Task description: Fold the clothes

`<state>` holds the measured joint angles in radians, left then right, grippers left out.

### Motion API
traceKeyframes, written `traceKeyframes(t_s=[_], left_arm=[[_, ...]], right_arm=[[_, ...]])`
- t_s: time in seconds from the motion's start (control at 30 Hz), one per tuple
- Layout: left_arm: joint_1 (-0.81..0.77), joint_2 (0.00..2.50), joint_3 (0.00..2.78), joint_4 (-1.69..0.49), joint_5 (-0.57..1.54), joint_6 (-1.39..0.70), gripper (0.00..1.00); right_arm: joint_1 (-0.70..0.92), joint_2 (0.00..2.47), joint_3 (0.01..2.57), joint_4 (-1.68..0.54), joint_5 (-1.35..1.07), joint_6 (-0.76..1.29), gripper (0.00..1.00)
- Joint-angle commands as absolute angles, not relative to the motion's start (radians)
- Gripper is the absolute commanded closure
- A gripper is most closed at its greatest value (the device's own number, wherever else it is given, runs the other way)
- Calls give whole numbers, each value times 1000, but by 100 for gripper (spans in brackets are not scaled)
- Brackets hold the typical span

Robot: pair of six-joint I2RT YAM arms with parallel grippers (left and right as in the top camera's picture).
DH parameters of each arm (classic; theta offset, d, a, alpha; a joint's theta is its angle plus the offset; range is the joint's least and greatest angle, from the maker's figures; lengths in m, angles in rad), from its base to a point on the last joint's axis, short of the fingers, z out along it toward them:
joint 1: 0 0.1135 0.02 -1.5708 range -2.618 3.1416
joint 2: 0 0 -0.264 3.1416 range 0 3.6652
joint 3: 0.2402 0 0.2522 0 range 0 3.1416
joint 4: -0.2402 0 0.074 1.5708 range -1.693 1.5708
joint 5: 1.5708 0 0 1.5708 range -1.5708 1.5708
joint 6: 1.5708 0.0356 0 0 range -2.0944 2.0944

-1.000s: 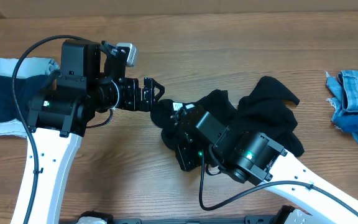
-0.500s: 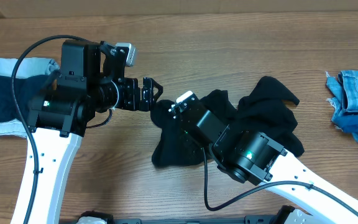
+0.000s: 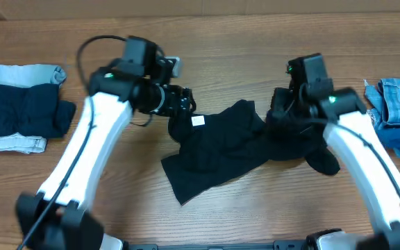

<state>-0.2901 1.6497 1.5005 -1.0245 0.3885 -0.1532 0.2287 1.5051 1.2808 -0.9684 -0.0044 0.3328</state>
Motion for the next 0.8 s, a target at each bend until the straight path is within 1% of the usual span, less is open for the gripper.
traceKeyframes(t_s=[0.0, 0.1, 0.13, 0.17, 0.23, 0.3, 0.33, 0.37, 0.4, 0.43, 0.47, 0.5, 0.53, 0.57, 0.6, 0.63, 0.67, 0.73, 0.77], left_arm=[[-352, 1738, 1514, -999, 392, -150, 36], [-374, 1778, 1514, -968, 379, -148, 51], [-379, 1793, 1514, -956, 365, -139, 61], [-382, 1808, 1514, -945, 362, -134, 71], [-382, 1848, 1514, -926, 363, -134, 83], [-383, 1888, 1514, -922, 363, -134, 86], [-383, 1898, 1514, -922, 363, -134, 86], [-383, 1906, 1514, -919, 363, -134, 85], [-383, 1909, 1514, -913, 361, -134, 81], [-383, 1909, 1514, -902, 359, -134, 70], [-383, 1909, 1514, -894, 358, -134, 63], [-383, 1909, 1514, -885, 347, -133, 53], [-383, 1909, 1514, -878, 321, -134, 48], [-383, 1909, 1514, -869, 318, -135, 39], [-383, 1909, 1514, -865, 319, -147, 33], [-383, 1909, 1514, -875, 315, -167, 28], [-383, 1909, 1514, -891, 299, -200, 27], [-383, 1925, 1511, -908, 259, -263, 26], [-383, 1938, 1511, -907, 259, -274, 27]], right_arm=[[205, 1635, 1269, -984, -162, 310, 80], [209, 1757, 1269, -1040, -224, 310, 92], [209, 1778, 1269, -1083, -250, 310, 95], [210, 1782, 1266, -1129, -256, 307, 96], [215, 1780, 1262, -1227, -256, 286, 96], [236, 1779, 1243, -1336, -268, 272, 96], [248, 1776, 1230, -1354, -294, 249, 96], [266, 1769, 1206, -1365, -334, 230, 96], [299, 1755, 1185, -1358, -369, 222, 96], [317, 1737, 1185, -1330, -369, 220, 96], [326, 1720, 1185, -1301, -369, 220, 96], [333, 1692, 1187, -1269, -369, 220, 96], [334, 1651, 1191, -1232, -372, 220, 96], [334, 1611, 1195, -1203, -372, 220, 96], [334, 1570, 1201, -1177, -372, 220, 95], [334, 1532, 1207, -1155, -372, 220, 90], [334, 1500, 1212, -1133, -371, 220, 84], [334, 1446, 1213, -1086, -372, 220, 62], [334, 1427, 1213, -1067, -372, 220, 58]])
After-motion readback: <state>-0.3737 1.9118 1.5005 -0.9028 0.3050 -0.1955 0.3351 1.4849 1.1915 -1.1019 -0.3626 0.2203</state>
